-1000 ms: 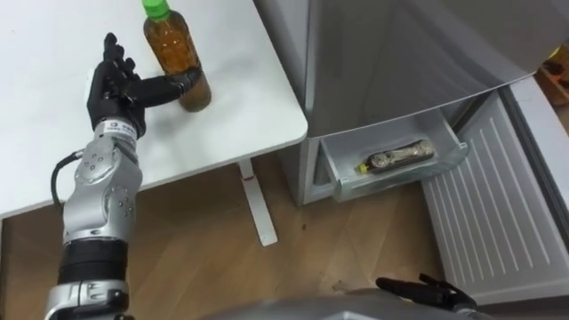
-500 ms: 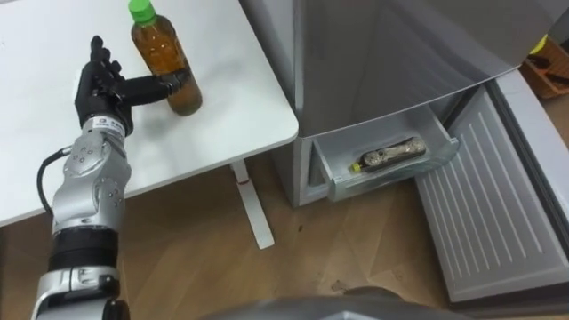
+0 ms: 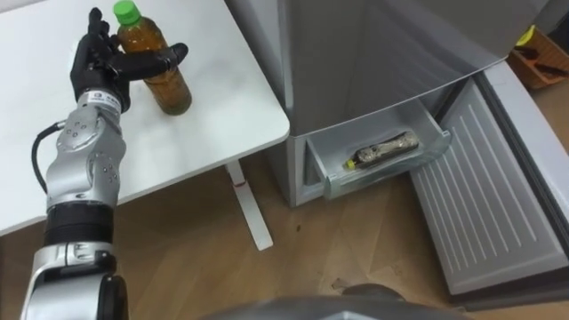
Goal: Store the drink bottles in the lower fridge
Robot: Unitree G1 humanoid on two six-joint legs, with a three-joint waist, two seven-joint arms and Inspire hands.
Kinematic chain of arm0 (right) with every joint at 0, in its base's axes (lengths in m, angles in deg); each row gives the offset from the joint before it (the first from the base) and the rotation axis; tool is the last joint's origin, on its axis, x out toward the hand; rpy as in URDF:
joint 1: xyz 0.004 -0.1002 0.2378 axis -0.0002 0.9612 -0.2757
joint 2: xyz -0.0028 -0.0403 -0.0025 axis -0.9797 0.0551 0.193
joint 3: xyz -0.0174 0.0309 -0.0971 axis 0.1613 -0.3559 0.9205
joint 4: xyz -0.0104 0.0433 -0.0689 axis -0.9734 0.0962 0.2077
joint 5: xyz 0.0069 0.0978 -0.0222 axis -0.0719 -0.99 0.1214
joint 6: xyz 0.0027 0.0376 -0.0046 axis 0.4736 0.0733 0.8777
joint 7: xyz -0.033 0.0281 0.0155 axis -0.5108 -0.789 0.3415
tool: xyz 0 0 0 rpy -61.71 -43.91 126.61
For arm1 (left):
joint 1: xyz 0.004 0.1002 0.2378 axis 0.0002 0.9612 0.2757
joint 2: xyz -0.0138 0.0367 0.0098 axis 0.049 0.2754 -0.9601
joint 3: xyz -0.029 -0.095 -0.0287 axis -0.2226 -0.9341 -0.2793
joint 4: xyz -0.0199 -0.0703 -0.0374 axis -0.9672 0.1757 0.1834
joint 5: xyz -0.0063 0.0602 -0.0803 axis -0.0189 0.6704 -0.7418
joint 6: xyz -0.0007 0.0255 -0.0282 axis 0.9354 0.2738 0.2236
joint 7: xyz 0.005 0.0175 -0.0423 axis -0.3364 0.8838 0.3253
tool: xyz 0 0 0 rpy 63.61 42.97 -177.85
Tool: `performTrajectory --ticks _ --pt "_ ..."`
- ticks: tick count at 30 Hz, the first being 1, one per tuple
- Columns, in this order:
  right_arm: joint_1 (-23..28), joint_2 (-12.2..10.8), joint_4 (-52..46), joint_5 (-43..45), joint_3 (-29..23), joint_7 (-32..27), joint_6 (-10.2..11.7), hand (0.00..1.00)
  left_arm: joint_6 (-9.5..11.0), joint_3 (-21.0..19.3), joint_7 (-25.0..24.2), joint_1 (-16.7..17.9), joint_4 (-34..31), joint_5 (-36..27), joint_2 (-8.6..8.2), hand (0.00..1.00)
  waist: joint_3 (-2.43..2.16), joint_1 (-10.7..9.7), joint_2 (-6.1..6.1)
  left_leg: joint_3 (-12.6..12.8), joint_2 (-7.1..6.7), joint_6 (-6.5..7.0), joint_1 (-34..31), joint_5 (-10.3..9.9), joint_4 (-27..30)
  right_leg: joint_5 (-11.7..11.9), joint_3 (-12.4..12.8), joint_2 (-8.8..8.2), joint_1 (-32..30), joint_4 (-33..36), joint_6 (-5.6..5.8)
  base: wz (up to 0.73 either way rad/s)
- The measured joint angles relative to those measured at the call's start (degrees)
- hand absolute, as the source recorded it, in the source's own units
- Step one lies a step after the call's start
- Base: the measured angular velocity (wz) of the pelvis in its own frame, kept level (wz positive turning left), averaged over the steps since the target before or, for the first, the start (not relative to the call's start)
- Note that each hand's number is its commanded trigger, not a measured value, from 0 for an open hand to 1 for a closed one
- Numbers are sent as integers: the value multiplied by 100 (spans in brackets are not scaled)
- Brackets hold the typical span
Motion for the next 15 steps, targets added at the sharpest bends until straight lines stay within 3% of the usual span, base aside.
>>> performTrajectory --ticks 11,12,13,14,15 --pt "-13 0 15 116 144 3 -2 0 0 3 -22 -71 194 -137 7 0 1 6 0 16 3 -8 -6 -8 -8 3 94 37 -62 48 -5 -2" --pt "-13 0 15 116 144 3 -1 0 0 6 -22 -71 194 -137 6 10 1 4 0 17 3 -8 -8 -8 -9 3 96 38 -67 49 -5 -5" --pt "-11 0 17 116 144 5 -3 0 0 5 -23 -71 194 -155 7 56 1 4 0 17 5 -8 -7 -8 -14 3 109 44 -75 53 -5 -5" --pt "-11 0 20 116 144 7 -4 0 0 3 -23 -73 194 -174 7 86 1 4 0 17 7 -9 -4 -9 -18 3 128 53 -80 54 -6 -7" --pt "-17 0 23 116 144 7 -3 0 0 3 -23 -73 199 -190 7 100 4 3 -2 18 7 -9 -1 -9 -20 4 153 62 -85 56 -6 -7"
